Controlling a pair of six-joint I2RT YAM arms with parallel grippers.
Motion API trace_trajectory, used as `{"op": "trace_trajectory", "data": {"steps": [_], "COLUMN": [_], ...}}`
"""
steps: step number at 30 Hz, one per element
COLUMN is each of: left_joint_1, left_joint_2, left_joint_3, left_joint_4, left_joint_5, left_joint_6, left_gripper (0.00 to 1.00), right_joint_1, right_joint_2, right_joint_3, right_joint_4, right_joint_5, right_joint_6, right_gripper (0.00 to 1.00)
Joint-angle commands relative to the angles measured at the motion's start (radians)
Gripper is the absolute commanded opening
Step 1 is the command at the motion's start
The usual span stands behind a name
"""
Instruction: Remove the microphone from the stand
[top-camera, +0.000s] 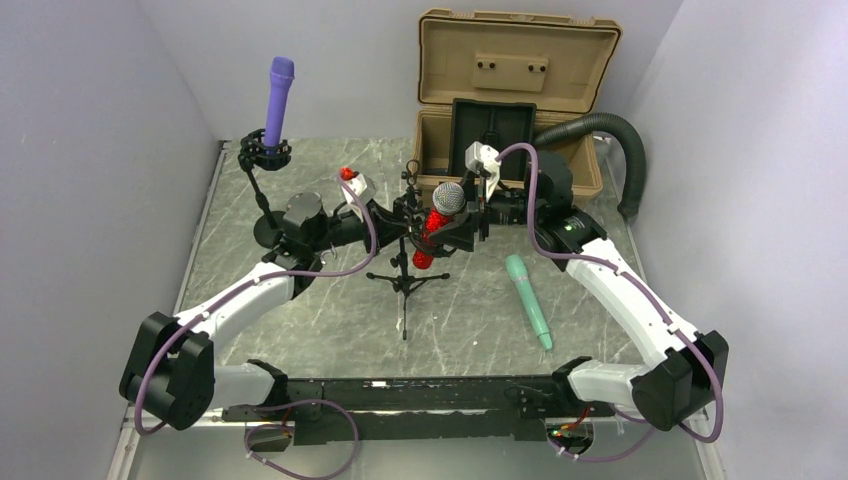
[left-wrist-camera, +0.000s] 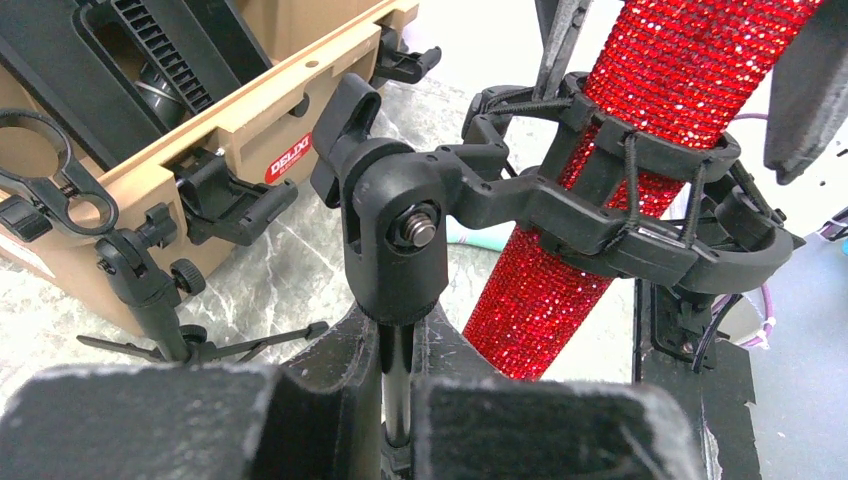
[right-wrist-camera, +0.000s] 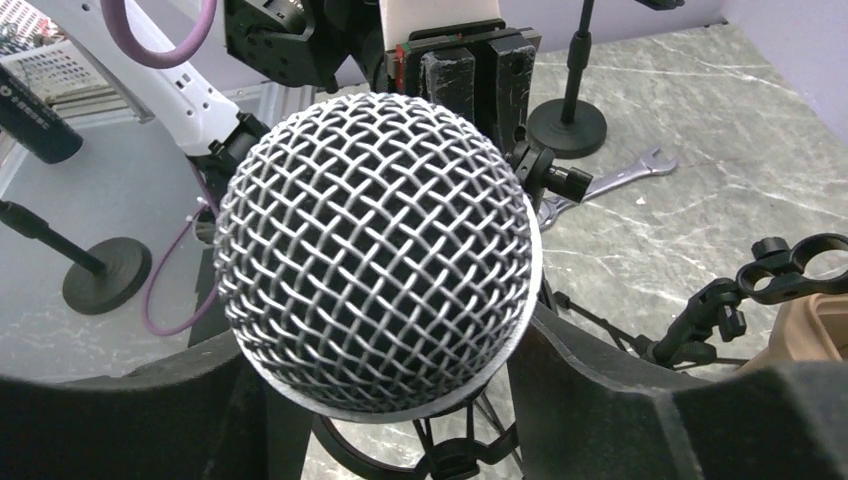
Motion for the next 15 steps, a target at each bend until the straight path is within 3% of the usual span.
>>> {"op": "trace_trajectory", "data": {"steps": [1, 8, 13, 15], "left_joint_1": [-0.010, -0.017, -0.028, -0.033], "left_joint_2": [-0.006, -0.015, -0.020, -0.025], "left_joint_3": [0.058, 0.043, 0.039, 0.037], "left_joint_4": [0.074, 0.046, 0.024, 0.013], "left_joint_5": [0.010, 0.010, 0.002, -0.003], "left_joint_6": [-0.014, 0.023, 0.051, 0.067], "left_gripper": [0.00, 0.00, 0.00, 0.00], "right_joint_1": [0.006, 0.006, 0.005, 0.005], "right_joint_2": [0.003, -0.001, -0.005, -0.009], "right_joint_3": [0.047, 0.053, 0.046, 0.039], "right_joint_4": [0.061, 0.075, 0.086, 0.086], "right_joint_5": [0.003, -0.004, -0.002, 0.006], "right_joint_6": [0.002, 0.025, 0.041, 0.037], "right_gripper": [0.61, 0.48, 0.32, 0.21]}}
